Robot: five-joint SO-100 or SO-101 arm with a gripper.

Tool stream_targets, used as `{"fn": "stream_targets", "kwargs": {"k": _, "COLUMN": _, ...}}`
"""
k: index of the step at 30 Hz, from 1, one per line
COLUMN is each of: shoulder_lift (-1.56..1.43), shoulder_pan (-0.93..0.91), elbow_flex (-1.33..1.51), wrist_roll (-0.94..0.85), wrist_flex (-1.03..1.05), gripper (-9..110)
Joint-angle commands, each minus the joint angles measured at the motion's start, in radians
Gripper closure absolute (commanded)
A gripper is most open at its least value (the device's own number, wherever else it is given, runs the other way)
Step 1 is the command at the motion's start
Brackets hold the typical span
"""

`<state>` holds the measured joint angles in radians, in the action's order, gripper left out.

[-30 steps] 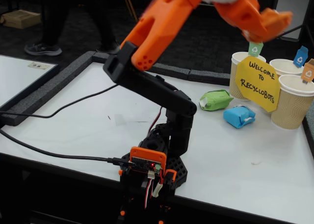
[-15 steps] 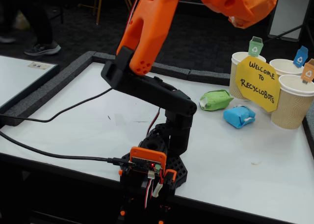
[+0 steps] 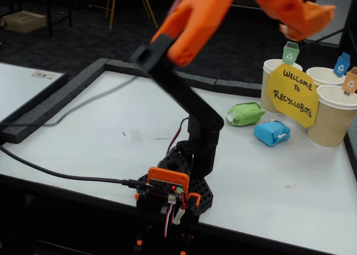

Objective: Sort rubbish by color.

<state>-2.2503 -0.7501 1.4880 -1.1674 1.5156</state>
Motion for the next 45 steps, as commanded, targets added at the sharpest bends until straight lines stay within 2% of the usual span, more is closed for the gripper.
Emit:
{"fn": "stream_targets", "kwargs": {"k": 1, "shoulder_lift": 0.152, "shoulder_pan": 0.023, "elbow_flex": -0.018, "wrist_roll": -0.009, "wrist_flex": -0.187, "gripper": 101}}
{"fn": "stream_targets", "kwargs": {"k": 10, "shoulder_lift": 0.454, "shoulder_pan": 0.021, "elbow_flex": -0.054, "wrist_roll": -0.009, "wrist_flex": -0.563, "gripper": 101}}
{"fn": "stream_targets", "kwargs": {"k": 18, "shoulder_lift": 0.588, "shoulder_pan": 0.02, "elbow_flex": -0.064, "wrist_roll": -0.009, "wrist_flex": -0.943, "gripper": 101}}
{"fn": "stream_targets", "kwargs": {"k": 24, "shoulder_lift": 0.606, "shoulder_pan": 0.011, "elbow_flex": -0.083, "wrist_roll": -0.009, "wrist_flex": -0.925, "gripper": 101}}
{"fn": "stream_targets", "kwargs": {"k": 32, "shoulder_lift": 0.604, "shoulder_pan": -0.021, "elbow_flex": -0.129, "wrist_roll": -0.037, "wrist_flex": -0.716, "gripper": 101}}
{"fn": "stream_targets", "kwargs": {"k": 38, "shoulder_lift": 0.603, "shoulder_pan": -0.049, "elbow_flex": -0.129, "wrist_roll": -0.055, "wrist_flex": -0.709, "gripper": 101}}
{"fn": "stream_targets", "kwargs": {"k": 45, "shoulder_lift": 0.603, "shoulder_pan": -0.071, "elbow_flex": -0.129, "wrist_roll": -0.055, "wrist_flex": -0.712, "gripper": 83}}
